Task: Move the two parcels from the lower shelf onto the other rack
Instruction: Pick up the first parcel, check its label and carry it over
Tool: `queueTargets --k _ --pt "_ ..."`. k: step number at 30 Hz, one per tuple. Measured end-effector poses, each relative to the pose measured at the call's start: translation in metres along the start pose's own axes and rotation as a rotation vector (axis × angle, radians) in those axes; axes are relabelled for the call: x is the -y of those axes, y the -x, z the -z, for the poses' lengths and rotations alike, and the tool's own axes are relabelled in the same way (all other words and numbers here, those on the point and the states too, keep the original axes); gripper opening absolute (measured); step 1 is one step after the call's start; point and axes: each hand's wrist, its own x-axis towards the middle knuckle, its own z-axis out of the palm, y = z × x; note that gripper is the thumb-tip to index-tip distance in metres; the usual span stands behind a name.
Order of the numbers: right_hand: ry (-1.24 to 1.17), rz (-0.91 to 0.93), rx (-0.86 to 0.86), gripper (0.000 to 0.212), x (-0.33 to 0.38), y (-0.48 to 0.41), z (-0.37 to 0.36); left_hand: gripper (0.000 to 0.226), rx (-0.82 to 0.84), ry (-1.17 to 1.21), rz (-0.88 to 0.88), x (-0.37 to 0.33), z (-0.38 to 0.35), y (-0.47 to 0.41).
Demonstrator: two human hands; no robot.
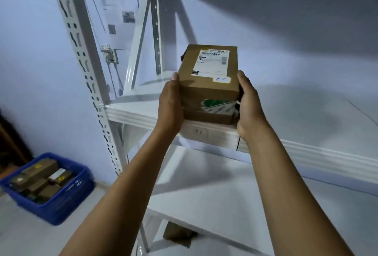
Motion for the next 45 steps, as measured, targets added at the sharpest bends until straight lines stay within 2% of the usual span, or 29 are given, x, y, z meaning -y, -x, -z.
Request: queueTargets --k 2,7,17,22,25,28,32,35,39,41,45 --pt "-0.053 -0.025 -0.087 0.043 -0.004 0.000 -0.004 0.083 0.053 -0.115 -0.014 0.002 0.003 -0.002" --pt "-0.087 -0.001 -0.203 0.046 -0.007 0.006 -0.004 0.067 0.156 -0.243 0.000 -0.004 0.012 -0.001" --pt "0.047 -0.019 -0.294 0.050 0.001 0.022 -0.016 0.066 0.158 -0.334 -0.055 -0.013 0.020 0.011" --pt "0.037 -0.081 -0.325 0.048 0.005 0.025 -0.014 0.104 0.144 -0.366 -0.051 -0.017 0.016 0.017" --pt "0.047 -0.114 -0.346 0.052 0.005 0.026 -0.015 0.108 0.133 -0.355 -0.051 -0.020 0.017 0.018" --pt "-0.045 -0.098 -0.401 0.051 0.007 0.029 -0.012 0.119 0.121 -0.313 -0.037 -0.020 0.019 0.022" --pt "-0.180 -0.089 -0.460 0.052 0.005 0.028 -0.005 0.107 0.098 -0.284 -0.029 -0.022 0.021 0.023" --pt "-0.153 -0.092 -0.466 0.058 0.007 0.032 -0.012 0.103 0.088 -0.262 -0.011 -0.020 0.023 0.023" --pt "-0.140 -0.065 -0.499 0.065 0.004 0.038 -0.017 0.082 0.129 -0.182 0.015 -0.024 0.024 0.026" --pt "-0.134 -0.035 -0.548 0.062 0.000 0.047 -0.016 0.082 0.069 -0.114 0.019 -0.022 0.021 0.039" --pt "-0.202 0.044 -0.626 0.051 -0.009 0.074 -0.009 0.086 -0.019 -0.002 -0.214 -0.004 0.016 0.094"
